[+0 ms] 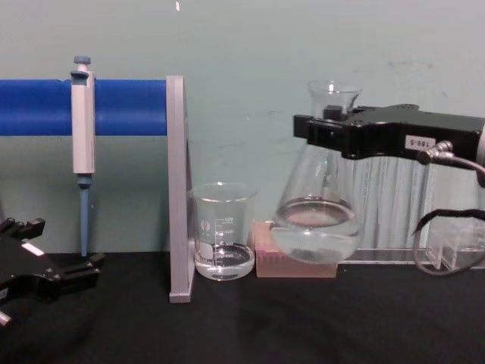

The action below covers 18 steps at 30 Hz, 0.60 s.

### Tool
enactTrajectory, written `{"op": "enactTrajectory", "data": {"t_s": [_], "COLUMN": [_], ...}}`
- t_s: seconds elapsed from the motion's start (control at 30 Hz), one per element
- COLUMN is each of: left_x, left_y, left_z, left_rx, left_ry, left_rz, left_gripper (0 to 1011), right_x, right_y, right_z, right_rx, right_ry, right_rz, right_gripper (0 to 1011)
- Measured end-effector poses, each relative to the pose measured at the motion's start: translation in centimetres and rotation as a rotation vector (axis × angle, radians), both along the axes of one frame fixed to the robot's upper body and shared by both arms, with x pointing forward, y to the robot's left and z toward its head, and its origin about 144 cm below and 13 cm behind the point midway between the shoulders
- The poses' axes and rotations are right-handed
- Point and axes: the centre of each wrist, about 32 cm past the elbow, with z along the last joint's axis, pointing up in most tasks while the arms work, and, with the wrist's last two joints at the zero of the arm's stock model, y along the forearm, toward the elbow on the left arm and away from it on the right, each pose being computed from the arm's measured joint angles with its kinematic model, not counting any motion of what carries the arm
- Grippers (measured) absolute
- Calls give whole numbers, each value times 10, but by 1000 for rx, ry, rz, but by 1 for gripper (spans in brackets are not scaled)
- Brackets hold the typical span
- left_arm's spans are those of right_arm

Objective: Grasp the erlenmeyer flask with one hand, shake it three times, then place it back.

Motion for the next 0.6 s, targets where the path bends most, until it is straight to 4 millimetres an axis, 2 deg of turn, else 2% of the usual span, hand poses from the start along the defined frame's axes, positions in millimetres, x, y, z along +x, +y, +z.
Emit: {"op": "enactTrajectory", "data": {"t_s": [0.27,0.6], "left_x": [0,0], "left_y": [0,0], "left_z": [0,0], "left_rx": [0,0], "left_ry": [0,0], "left_rz": [0,0], "left_gripper": [1001,1001], "right_x": [-3,-4], "right_y": [1,5], "right_z": [0,-2], "right_rx": [-17,-33], "right_ry": [8,10], "right_rz": [128,186], "right_gripper": [451,451]}}
